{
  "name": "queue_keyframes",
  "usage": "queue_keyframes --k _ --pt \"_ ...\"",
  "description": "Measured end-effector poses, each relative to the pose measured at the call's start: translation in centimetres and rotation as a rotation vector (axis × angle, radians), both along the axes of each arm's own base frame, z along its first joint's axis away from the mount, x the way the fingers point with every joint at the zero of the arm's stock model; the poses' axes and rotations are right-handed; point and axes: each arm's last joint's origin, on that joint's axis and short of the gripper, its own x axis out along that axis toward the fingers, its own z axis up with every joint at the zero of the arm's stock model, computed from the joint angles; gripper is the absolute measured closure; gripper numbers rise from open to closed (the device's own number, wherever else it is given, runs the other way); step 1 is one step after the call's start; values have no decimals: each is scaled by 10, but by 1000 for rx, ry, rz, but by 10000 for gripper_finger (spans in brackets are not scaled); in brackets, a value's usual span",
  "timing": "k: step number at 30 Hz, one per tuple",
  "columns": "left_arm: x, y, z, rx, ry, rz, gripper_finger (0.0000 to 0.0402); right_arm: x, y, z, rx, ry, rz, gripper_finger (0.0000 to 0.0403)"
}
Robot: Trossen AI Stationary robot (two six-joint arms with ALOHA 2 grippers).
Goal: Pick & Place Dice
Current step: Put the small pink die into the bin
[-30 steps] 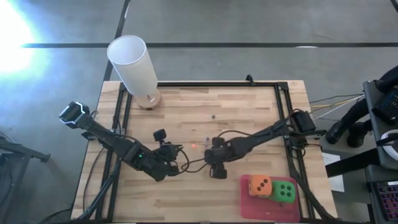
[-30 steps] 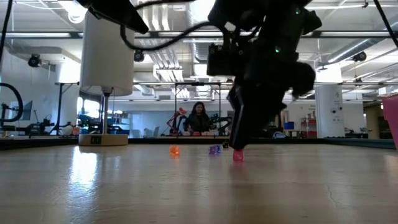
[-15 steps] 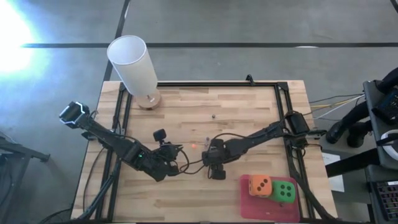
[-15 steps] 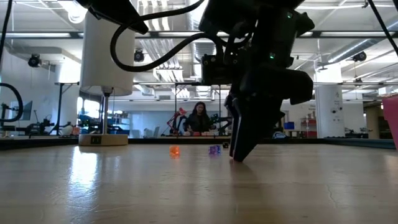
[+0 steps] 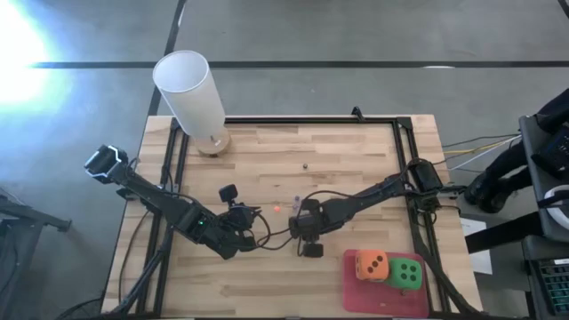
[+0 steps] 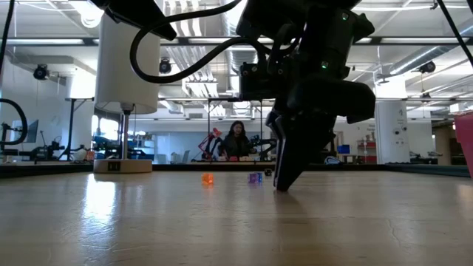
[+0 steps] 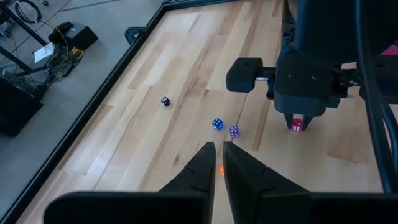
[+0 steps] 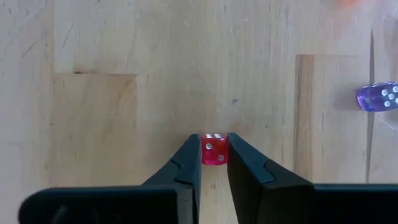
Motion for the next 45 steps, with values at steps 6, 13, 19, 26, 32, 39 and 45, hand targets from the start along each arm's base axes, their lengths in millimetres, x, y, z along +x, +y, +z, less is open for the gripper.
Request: queue_keyframes --k 6,13,19,26,32,39,45 --pt "0 0 0 -1 -1 0 366 -3 0 9 -17 -16 18 352" --pt "0 0 0 -1 -1 0 366 -17 6 47 -15 -74 53 351" --pt "0 0 0 -2 -2 0 366 -40 18 83 -21 -116 101 350" --pt "0 0 0 -2 -2 0 366 -71 39 124 12 -211 198 349" --pt "0 0 0 -3 -5 0 366 -100 57 147 25 -284 318 349" --pt "1 0 0 -5 -8 0 366 -122 77 154 3 -309 466 349" --pt "2 -1 1 -14 -23 1 366 -141 98 161 39 -323 589 349"
